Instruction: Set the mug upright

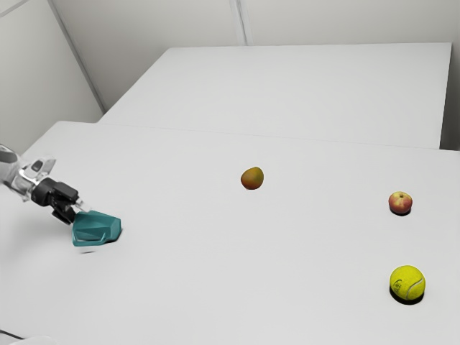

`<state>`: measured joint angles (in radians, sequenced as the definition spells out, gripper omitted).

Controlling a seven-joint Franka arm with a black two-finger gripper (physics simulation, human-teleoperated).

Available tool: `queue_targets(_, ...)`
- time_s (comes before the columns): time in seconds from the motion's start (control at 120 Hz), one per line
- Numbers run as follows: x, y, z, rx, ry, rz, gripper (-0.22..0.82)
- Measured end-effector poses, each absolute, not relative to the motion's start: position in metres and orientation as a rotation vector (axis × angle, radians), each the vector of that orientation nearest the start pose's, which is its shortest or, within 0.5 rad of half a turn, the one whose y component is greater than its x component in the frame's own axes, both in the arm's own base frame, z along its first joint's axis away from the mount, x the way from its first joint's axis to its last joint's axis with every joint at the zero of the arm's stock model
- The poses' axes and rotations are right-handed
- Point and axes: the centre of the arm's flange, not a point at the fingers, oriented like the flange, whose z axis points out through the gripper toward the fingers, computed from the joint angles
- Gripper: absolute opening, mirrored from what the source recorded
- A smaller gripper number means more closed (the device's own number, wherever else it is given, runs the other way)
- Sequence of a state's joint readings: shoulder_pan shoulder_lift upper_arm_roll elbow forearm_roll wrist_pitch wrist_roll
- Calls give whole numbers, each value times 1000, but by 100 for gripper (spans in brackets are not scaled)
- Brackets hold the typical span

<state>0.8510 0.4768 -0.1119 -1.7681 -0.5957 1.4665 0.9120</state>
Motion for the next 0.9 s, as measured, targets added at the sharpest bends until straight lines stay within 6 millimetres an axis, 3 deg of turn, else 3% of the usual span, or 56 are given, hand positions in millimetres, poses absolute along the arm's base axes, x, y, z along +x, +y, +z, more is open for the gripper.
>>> queue_targets(0.258,463,340,285,2138,-17,-38,9)
queue_targets(0.375,464,340,289,2141,-30,-32,-4)
queue_targets(0.508,466,338,291,2143,-43,-29,-12)
queue_targets(0.733,468,335,296,2158,-65,-26,-16)
queue_targets(0.9,475,326,322,2206,-115,-2,-17)
